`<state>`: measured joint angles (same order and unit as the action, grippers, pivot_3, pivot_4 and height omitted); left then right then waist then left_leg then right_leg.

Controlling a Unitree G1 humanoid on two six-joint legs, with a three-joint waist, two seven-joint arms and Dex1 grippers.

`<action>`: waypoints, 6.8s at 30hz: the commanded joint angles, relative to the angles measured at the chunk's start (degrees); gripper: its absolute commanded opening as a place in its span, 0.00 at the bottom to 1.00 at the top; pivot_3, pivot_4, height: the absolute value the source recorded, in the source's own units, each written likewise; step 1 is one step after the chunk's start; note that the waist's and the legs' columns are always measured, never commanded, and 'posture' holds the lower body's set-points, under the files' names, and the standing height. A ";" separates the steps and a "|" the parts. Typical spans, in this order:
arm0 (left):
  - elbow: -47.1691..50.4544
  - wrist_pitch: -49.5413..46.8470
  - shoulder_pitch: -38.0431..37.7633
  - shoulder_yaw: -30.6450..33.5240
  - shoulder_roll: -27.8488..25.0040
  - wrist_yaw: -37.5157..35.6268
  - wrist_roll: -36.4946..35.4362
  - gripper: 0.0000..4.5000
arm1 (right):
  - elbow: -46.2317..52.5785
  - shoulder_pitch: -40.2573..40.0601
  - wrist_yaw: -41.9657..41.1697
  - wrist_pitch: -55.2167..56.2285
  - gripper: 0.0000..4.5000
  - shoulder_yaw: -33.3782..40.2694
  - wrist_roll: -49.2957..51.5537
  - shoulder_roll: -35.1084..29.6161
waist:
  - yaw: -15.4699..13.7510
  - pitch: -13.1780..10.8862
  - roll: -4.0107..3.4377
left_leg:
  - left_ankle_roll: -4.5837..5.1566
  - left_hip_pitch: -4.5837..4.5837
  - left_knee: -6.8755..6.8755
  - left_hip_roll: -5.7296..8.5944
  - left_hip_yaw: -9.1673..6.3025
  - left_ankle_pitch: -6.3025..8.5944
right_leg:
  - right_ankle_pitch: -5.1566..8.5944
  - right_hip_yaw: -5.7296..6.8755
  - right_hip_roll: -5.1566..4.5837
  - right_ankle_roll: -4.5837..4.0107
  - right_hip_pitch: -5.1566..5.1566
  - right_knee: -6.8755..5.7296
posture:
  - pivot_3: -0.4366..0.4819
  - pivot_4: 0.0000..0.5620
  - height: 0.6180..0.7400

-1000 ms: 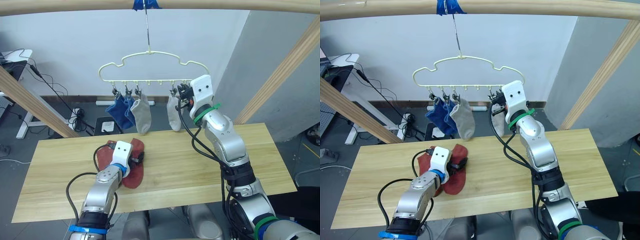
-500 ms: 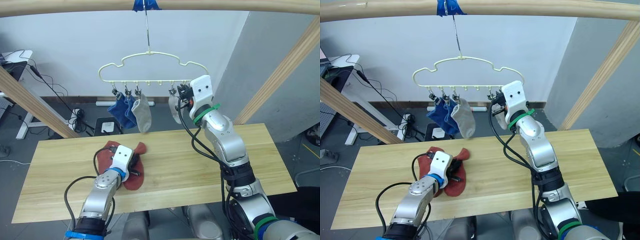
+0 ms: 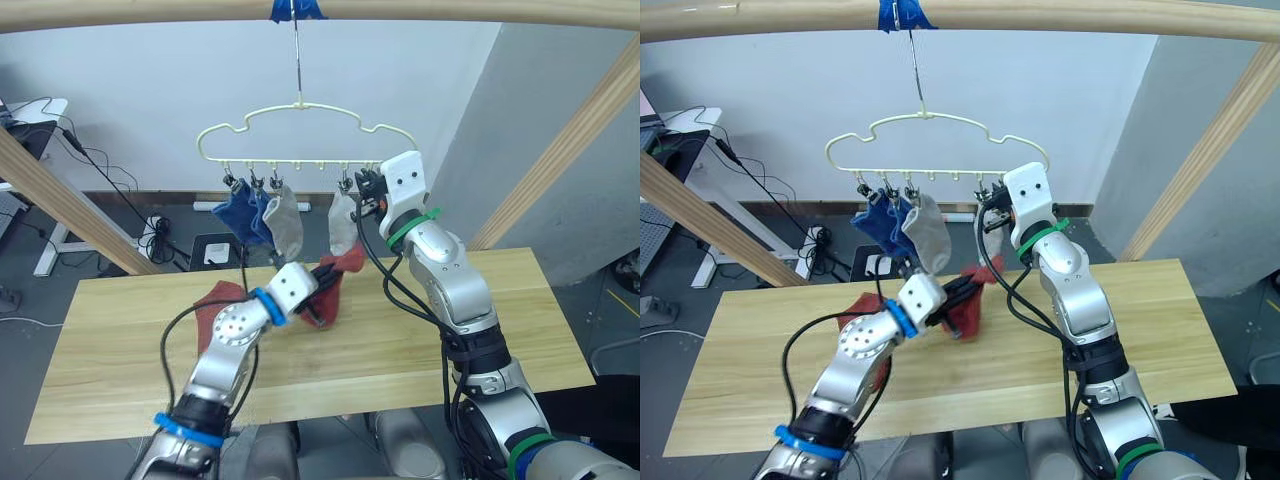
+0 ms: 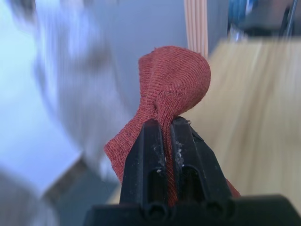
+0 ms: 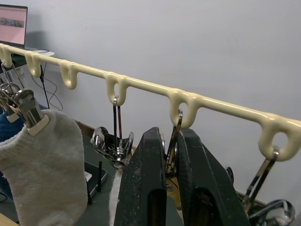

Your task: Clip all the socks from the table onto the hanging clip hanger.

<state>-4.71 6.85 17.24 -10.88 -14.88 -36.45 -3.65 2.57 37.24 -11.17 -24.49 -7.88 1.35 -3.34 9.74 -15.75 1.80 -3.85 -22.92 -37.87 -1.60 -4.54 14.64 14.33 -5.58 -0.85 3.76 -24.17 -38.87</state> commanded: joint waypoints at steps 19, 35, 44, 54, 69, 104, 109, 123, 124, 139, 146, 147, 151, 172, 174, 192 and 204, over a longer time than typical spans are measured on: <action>-9.94 7.64 8.21 0.80 9.64 17.23 7.40 0.00 | 3.60 0.49 0.39 -0.78 0.00 1.14 0.38 0.11 | 1.09 0.00 0.00 | 0.00 0.00 -0.01 0.00 -0.01 0.00 | 0.00 0.00 0.01 0.00 0.00 -0.02 | 0.23 0.38 1.00; -10.21 9.05 9.01 0.69 10.50 19.80 7.84 0.00 | 3.70 0.51 0.46 -3.40 0.00 2.03 1.59 1.57 | 1.28 0.00 0.00 | 0.00 0.00 -0.01 0.00 -0.02 0.00 | 0.00 0.00 0.01 0.01 0.00 -0.02 | 0.23 0.38 1.00; -10.64 9.10 9.63 0.73 10.78 20.57 7.98 0.00 | 4.58 0.19 0.74 -4.77 0.08 2.84 2.87 2.39 | 1.28 0.00 0.00 | 0.00 0.00 -0.01 0.01 -0.02 0.00 | 0.00 0.00 0.01 0.01 0.00 -0.02 | 0.24 0.39 1.00; -11.03 9.05 10.15 0.84 11.05 21.07 8.31 0.00 | 6.89 -0.40 0.01 -5.89 0.73 2.04 2.26 0.93 | 1.29 0.00 0.00 | 0.00 -0.01 -0.01 0.01 -0.01 0.00 | 0.01 0.00 0.02 0.01 0.00 -0.01 | 0.24 0.39 1.00; -11.27 6.65 9.40 0.56 11.20 16.81 4.91 0.35 | 24.71 -6.96 -3.52 -14.73 0.73 -1.12 3.10 -4.81 | 1.35 0.00 0.00 | 0.00 -0.02 0.00 0.01 -0.02 0.00 | 0.02 0.00 0.03 0.04 0.01 0.02 | 0.22 0.39 1.00; 11.03 -11.88 4.84 5.83 -3.93 -2.30 -10.71 0.88 | 18.65 -7.97 3.93 -11.93 0.54 2.81 -0.16 -2.83 | 1.35 0.00 0.00 | 0.00 -0.02 0.03 -0.03 -0.01 0.00 | 0.02 -0.03 0.06 0.03 0.00 0.10 | 0.25 0.38 1.00; 10.69 -11.37 4.97 5.26 -3.85 -2.34 -9.91 0.88 | 14.23 -5.59 5.03 -10.09 0.54 3.12 -0.66 -2.16 | 1.36 0.00 0.00 | 0.00 -0.02 0.03 -0.03 0.00 0.00 | 0.02 -0.03 0.06 0.03 0.00 0.10 | 0.26 0.38 1.00; 10.54 -11.12 4.91 5.17 -4.06 -2.67 -8.84 0.88 | 6.36 -2.10 8.84 -5.16 0.54 5.17 -1.11 -0.83 | 1.34 0.00 0.00 | 0.00 -0.02 0.03 -0.03 0.00 0.00 | 0.02 -0.03 0.05 0.02 0.00 0.10 | 0.26 0.37 1.00; 10.57 -11.15 4.91 5.13 -4.02 -2.66 -8.79 0.88 | 6.33 -2.11 9.13 -5.04 0.54 5.41 -1.07 -0.66 | 1.35 0.00 0.00 | 0.00 -0.02 0.04 -0.03 0.00 0.00 | 0.02 -0.03 0.05 0.02 -0.01 0.10 | 0.26 0.37 1.00; 10.96 -10.84 4.77 4.30 -3.73 -2.69 -8.28 0.88 | 4.80 0.69 10.16 -7.02 0.54 8.30 2.68 3.72 | 1.36 0.00 0.00 | 0.00 -0.02 0.03 -0.03 -0.01 0.00 | 0.01 -0.03 0.05 0.02 -0.01 0.06 | 0.26 0.36 1.00; 10.70 -10.73 4.76 4.07 -3.61 -2.77 -8.09 0.88 | 4.43 1.32 9.89 -7.71 0.54 8.75 4.23 4.88 | 1.36 0.00 0.00 | 0.00 -0.02 0.04 -0.03 -0.01 0.00 | 0.01 -0.03 0.05 0.02 -0.01 0.06 | 0.26 0.36 1.00; 10.59 -10.69 4.79 4.05 -3.59 -2.78 -8.06 0.88 | 4.42 1.35 9.85 -7.85 0.54 8.85 4.47 5.02 | 1.36 0.00 0.00 | 0.00 -0.02 0.03 -0.03 -0.01 0.00 | 0.01 -0.03 0.05 0.01 -0.01 0.05 | 0.26 0.36 1.00; 10.39 -10.61 4.81 3.96 -3.57 -2.82 -8.00 0.88 | 4.52 1.39 10.07 -8.45 0.54 9.18 5.40 5.50 | 1.36 0.00 0.00 | 0.00 -0.02 0.03 -0.03 -0.01 0.00 | 0.01 -0.03 0.05 0.01 -0.01 0.04 | 0.26 0.37 1.00; 10.06 -10.54 4.58 3.72 -3.21 -2.77 -7.48 0.88 | 5.14 1.04 11.01 -8.76 0.54 9.09 5.39 6.30 | 1.37 0.00 0.00 | 0.00 -0.02 0.03 -0.03 -0.01 0.00 | 0.01 -0.02 0.05 0.02 -0.01 0.04 | 0.25 0.37 1.00; 9.91 -10.52 4.67 3.65 -3.15 -2.83 -7.43 0.88 | 5.20 0.83 10.85 -9.03 0.54 9.00 5.57 6.22 | 1.37 0.00 0.00 | 0.00 -0.02 0.03 -0.03 -0.01 0.00 | 0.01 -0.03 0.05 0.01 -0.02 0.04 | 0.25 0.37 1.00; 9.45 -10.42 4.89 3.72 -3.21 -2.95 -7.15 0.88 | 4.01 0.64 9.35 -8.87 0.50 7.78 5.60 6.47 | 1.37 0.00 0.00 | 0.00 -0.02 0.03 -0.03 -0.01 0.00 | 0.01 -0.03 0.05 0.01 -0.02 0.04 | 0.26 0.36 1.00; 9.71 -10.57 4.51 3.61 -3.29 -2.89 -7.00 0.88 | 3.54 0.76 8.24 -7.83 0.27 6.04 4.62 5.33 | 1.37 0.00 0.00 | 0.00 -0.02 0.03 -0.03 -0.01 0.00 | 0.01 -0.03 0.05 0.02 -0.02 0.04 | 0.26 0.37 1.00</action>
<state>3.85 -4.68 21.72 -7.04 -18.27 -39.39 -10.82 5.42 37.48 -2.41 -33.88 -1.30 5.95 2.15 11.11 -15.76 1.80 -3.85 -22.93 -37.83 -1.63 -4.55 14.64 14.35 -5.60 -0.80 3.78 -24.19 -38.82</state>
